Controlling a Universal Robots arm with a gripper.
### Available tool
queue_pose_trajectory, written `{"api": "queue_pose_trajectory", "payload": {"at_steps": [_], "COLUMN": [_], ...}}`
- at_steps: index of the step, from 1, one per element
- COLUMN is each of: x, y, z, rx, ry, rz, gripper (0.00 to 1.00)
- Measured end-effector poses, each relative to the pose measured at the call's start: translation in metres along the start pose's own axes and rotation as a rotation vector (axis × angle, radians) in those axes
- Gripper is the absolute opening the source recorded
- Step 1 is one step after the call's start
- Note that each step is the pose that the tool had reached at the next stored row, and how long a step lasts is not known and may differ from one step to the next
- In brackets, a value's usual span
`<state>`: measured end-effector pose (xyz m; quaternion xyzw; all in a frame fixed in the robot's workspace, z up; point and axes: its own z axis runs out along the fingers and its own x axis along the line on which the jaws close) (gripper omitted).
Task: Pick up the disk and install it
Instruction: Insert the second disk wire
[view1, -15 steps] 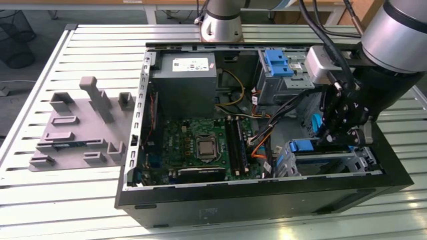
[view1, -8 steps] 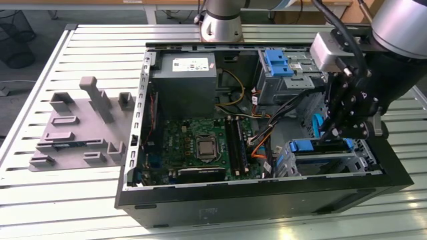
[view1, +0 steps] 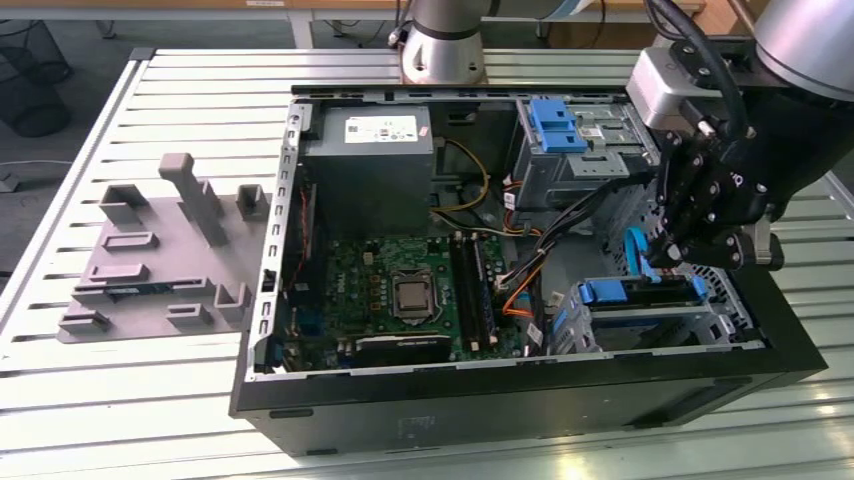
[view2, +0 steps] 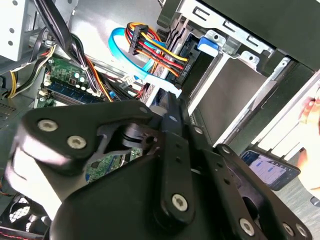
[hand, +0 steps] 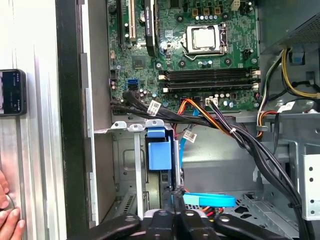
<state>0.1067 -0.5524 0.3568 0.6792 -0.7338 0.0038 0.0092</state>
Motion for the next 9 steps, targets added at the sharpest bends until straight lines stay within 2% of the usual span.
{"api": "queue_pose_trajectory", "payload": {"at_steps": [1, 2, 9], "x": [0.0000, 0.0000, 0.0000], "y": [0.0000, 0.0000, 0.0000], "z": [0.0000, 0.0000, -0.0001], "rx": [0.0000, 0.0000, -0.0001], "ry": [0.0000, -0.0003, -0.0010], "rz": [0.000, 0.000, 0.000], "gripper": [0.15, 0.11, 0.11]}}
